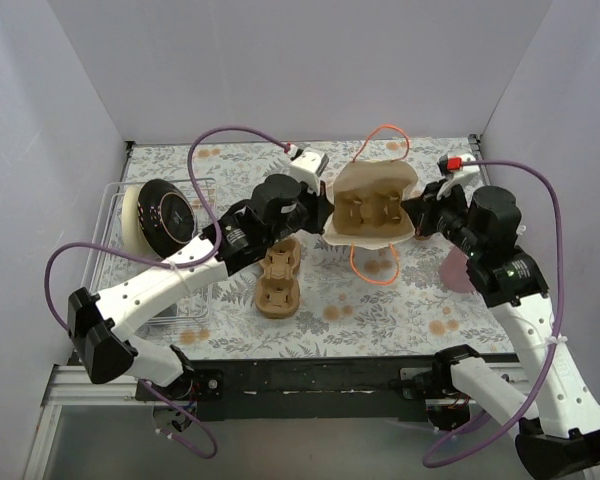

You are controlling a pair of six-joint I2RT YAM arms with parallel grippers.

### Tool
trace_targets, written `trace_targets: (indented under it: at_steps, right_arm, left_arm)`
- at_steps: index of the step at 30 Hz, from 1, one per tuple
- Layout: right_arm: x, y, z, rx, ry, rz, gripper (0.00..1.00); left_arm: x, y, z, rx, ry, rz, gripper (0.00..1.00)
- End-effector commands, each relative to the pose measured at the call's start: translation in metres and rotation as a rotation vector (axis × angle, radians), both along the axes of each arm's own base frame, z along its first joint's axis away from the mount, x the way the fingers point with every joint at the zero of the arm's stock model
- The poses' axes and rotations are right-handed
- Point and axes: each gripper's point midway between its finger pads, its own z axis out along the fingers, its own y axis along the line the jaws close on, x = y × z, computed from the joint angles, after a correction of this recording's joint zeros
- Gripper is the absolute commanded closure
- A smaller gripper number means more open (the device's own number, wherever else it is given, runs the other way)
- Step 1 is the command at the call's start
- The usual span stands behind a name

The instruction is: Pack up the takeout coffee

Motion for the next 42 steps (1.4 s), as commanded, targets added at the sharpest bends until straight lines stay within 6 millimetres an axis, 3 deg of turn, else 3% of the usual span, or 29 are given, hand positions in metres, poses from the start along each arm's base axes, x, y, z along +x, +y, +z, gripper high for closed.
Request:
trace_targets:
  at_steps: [1,3,5,9,10,12,14,15,16,17,19,23,24,25,26,27,28,29,30,31,33,34,36,37,40,42]
  right_arm:
    - [-0.018,0.011,-0.016,0.042,-0.091,0.094,0.99]
    - [-0.03,0.006,-0.032,0.041,-0.104,0.09,0.99]
    - [-0.033,0.001,-0.036,0.029,-0.11,0.07,0.99]
    - [-0.028,-0.002,-0.038,-0.003,-0.083,0.054,0.99]
    - [-0.027,-0.003,-0.019,0.01,-0.105,0.045,0.99]
    - [-0.02,-0.005,-0.009,0.013,-0.088,0.012,0.99]
    - [-0.021,-0.001,-0.019,0.026,-0.028,0.025,0.99]
    - [-0.016,0.002,-0.02,0.026,0.008,0.027,0.99]
    - [-0.015,0.001,-0.008,0.022,0.013,0.021,0.99]
    - [-0.018,-0.002,0.037,0.029,-0.044,0.012,0.99]
    - [-0.01,0.001,0.027,0.006,0.002,0.02,0.99]
    - [-0.005,0.004,0.072,0.002,-0.037,0.033,0.99]
    - [-0.002,0.004,0.059,-0.015,0.005,0.03,0.99]
    - [-0.005,0.004,0.041,-0.03,0.049,0.038,0.99]
    - [-0.008,0.005,0.014,-0.039,0.107,0.049,0.99]
    - [-0.014,0.004,-0.02,-0.032,0.148,0.042,0.99]
    - [-0.016,0.003,-0.026,-0.019,0.143,0.032,0.99]
    - [-0.014,-0.003,-0.02,-0.013,0.109,-0.004,0.99]
    - [-0.012,-0.004,0.009,0.003,0.033,-0.014,0.99]
    - [-0.01,-0.006,0.022,-0.021,0.003,-0.012,0.99]
    - [0.002,-0.006,0.026,-0.075,0.042,-0.014,0.99]
    - [-0.002,-0.008,0.032,-0.087,0.057,-0.012,0.99]
    - [-0.008,-0.004,0.027,-0.051,0.07,-0.001,0.99]
    - [-0.006,0.001,-0.005,-0.012,0.123,-0.005,0.99]
    - [-0.02,-0.005,-0.021,0.016,0.135,-0.03,0.99]
    - [-0.019,-0.007,-0.002,0.0,0.104,-0.03,0.99]
  left_arm:
    - [-0.033,0.004,0.0,-0.082,-0.038,-0.11,1.0]
    - [-0.042,0.009,-0.013,-0.058,-0.032,-0.119,1.0]
    - [-0.041,0.016,-0.007,-0.056,-0.053,-0.096,1.0]
    - [-0.037,0.011,-0.006,-0.022,-0.052,-0.105,1.0]
    - [-0.036,0.009,0.006,-0.042,-0.062,-0.103,1.0]
    - [-0.034,0.008,0.001,-0.041,-0.032,-0.084,1.0]
    - [-0.037,0.01,-0.017,-0.01,0.013,-0.086,1.0]
    - [-0.037,0.011,-0.017,-0.008,0.021,-0.076,1.0]
    - [-0.035,0.014,-0.013,-0.011,0.024,-0.056,1.0]
    - [-0.034,0.019,-0.018,-0.003,0.04,-0.025,1.0]
    - [-0.032,0.025,-0.021,-0.002,0.04,-0.003,1.0]
    - [-0.01,0.017,0.054,-0.054,-0.068,0.047,1.0]
    - [-0.005,0.013,0.07,-0.076,-0.078,0.055,1.0]
    - [-0.007,0.011,0.061,-0.073,-0.051,0.043,1.0]
    - [-0.011,0.01,0.04,-0.057,-0.014,0.034,1.0]
    - [-0.018,0.014,-0.004,0.001,0.05,0.024,1.0]
    - [-0.024,0.02,0.002,-0.027,0.037,0.015,1.0]
    - [-0.024,0.021,0.015,-0.061,0.001,0.014,1.0]
    - [-0.022,0.023,0.044,-0.105,-0.053,0.022,1.0]
    - [-0.018,0.024,0.059,-0.112,-0.087,0.033,1.0]
    - [-0.012,0.022,0.068,-0.069,-0.102,0.036,1.0]
    - [-0.01,0.016,0.071,-0.065,-0.093,0.025,1.0]
    - [-0.018,0.015,0.055,-0.077,-0.023,0.012,1.0]
    - [-0.023,0.017,0.017,-0.038,0.031,0.009,1.0]
    - [-0.032,0.024,0.038,-0.122,-0.011,-0.007,1.0]
    - [-0.026,0.026,0.056,-0.116,-0.047,0.012,1.0]
